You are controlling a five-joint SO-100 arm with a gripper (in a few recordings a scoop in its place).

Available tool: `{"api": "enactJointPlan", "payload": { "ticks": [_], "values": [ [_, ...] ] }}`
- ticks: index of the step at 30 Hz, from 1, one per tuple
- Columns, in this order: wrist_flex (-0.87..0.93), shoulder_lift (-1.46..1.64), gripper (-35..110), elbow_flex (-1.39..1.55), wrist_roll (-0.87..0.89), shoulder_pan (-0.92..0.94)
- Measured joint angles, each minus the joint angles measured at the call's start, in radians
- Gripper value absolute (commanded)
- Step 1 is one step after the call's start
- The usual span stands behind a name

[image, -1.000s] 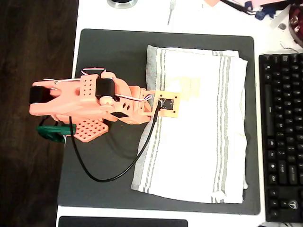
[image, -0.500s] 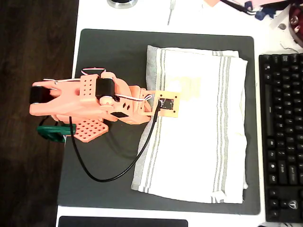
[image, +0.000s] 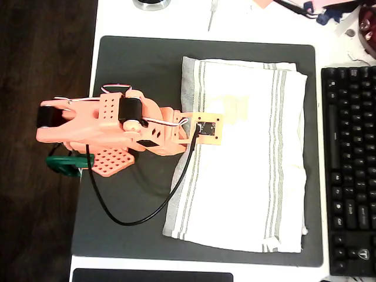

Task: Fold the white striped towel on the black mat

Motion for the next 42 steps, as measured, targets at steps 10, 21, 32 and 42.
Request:
{"api": "enactJointPlan", "payload": {
  "ticks": [10,21,32,42],
  "values": [
    [0.0,0.0,0,0.0,-0.003,-0.002],
    [0.011,0.0,0,-0.017,-0.023,-0.014],
    [0.072,-0.147,0,-0.227,-0.026,-0.083],
    [0.075,-0.48,0,-0.563,0.091,-0.166]
  ]
}}
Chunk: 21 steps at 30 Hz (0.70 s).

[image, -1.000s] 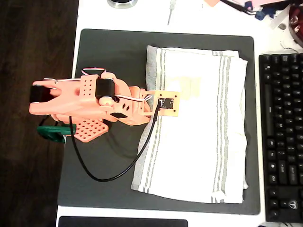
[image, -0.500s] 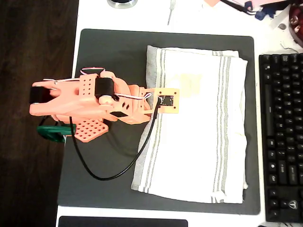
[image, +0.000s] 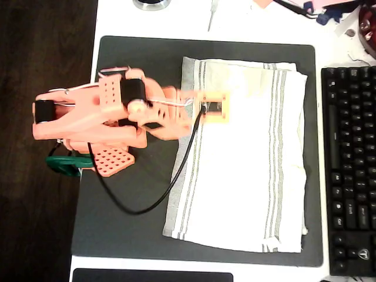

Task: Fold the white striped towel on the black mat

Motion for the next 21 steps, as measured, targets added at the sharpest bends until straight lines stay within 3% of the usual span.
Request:
{"api": "enactJointPlan", "payload": {
  "ticks": [12,21],
  "values": [
    [-0.084,-0.425,1,-0.302,0.342,-0.318],
    [-0.287,-0.862,7,-0.522,0.408,-0.402]
  ]
}}
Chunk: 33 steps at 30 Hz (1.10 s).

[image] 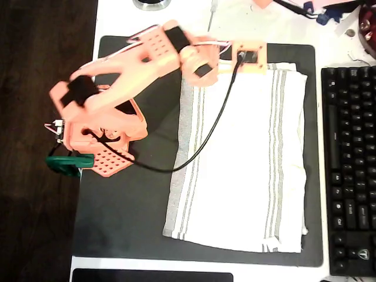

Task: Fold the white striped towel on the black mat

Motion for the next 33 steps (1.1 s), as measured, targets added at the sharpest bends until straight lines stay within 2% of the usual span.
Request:
{"api": "enactJointPlan", "payload": {
  "ticks": [8,22,33],
  "values": [
    [-0.014,-0.364,15,-0.275,0.08,-0.04],
    [-0.094,-0.716,17,-0.522,0.117,-0.054],
    [-0.091,-0.782,17,-0.546,0.117,-0.048]
  ]
}}
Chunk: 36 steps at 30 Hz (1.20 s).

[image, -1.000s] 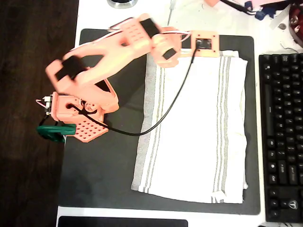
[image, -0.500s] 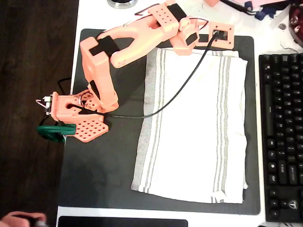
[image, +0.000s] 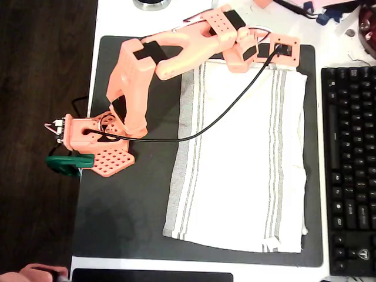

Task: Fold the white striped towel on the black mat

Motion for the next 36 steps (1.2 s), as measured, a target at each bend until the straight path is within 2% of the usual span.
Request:
{"api": "enactJointPlan", "payload": {
  "ticks": [8,13,28,36],
  "values": [
    [-0.028,-0.069,15,-0.006,0.0,0.002],
    [-0.029,-0.083,0,-0.012,-0.006,-0.003],
    [0.046,-0.026,0,-0.023,0.023,-0.038],
    [0.146,-0.023,0,-0.16,0.1,-0.12]
  ]
}}
